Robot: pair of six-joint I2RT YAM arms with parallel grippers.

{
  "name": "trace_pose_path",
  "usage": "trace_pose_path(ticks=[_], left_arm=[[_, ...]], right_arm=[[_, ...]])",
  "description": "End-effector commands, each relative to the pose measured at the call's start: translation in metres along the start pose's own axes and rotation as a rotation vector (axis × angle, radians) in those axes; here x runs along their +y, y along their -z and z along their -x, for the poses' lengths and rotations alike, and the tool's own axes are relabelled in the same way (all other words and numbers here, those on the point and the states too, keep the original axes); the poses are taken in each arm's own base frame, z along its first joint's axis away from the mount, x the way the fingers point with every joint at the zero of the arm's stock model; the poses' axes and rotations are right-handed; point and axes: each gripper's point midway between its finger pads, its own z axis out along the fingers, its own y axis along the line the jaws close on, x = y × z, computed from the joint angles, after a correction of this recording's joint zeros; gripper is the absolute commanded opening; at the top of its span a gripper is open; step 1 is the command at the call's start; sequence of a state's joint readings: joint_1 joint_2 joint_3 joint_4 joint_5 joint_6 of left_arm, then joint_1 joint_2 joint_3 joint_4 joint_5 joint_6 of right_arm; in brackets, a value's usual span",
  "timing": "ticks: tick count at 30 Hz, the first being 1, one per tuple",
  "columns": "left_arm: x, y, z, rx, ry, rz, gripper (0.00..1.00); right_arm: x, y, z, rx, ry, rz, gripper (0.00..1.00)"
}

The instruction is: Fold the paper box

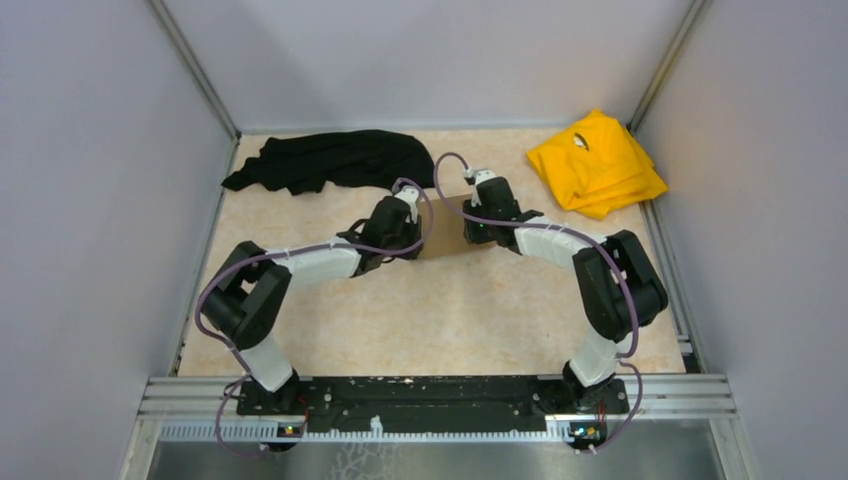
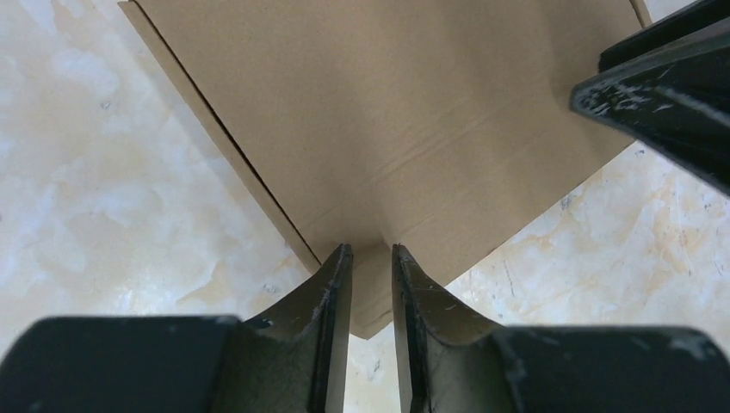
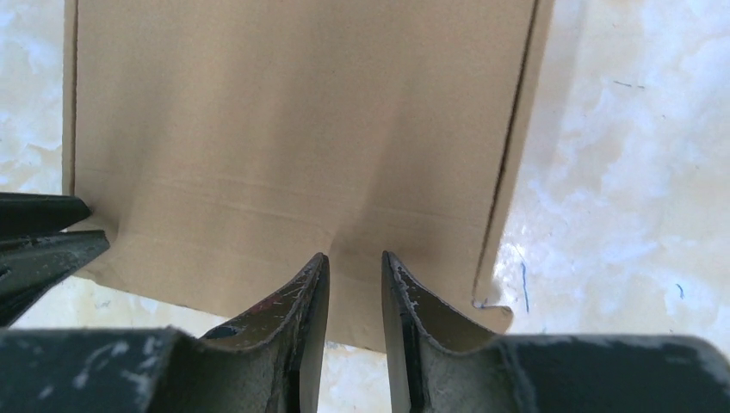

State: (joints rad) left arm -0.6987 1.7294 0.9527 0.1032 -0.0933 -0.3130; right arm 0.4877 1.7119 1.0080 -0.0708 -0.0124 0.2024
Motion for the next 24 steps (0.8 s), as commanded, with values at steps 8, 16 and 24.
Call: trace_pose_path(ticks=[8, 16, 24], left_arm=[[0.031, 0.055, 0.041, -0.137, 0.056, 0.038, 0.39], [0.047, 0.035, 0.017, -0.107, 0.107, 0.035, 0.31], [0.036, 0.022, 0.006, -0.131, 0.112, -0.090, 0.37]], right_arm=[[-0.035, 0.054, 0.062, -0.233, -0.172, 0.042, 0.31], [-0.052, 0.032, 0.043, -0.221, -0.265, 0.093, 0.31], [-0.053, 0.016, 0.034, -0.218, -0.330, 0.183, 0.31]])
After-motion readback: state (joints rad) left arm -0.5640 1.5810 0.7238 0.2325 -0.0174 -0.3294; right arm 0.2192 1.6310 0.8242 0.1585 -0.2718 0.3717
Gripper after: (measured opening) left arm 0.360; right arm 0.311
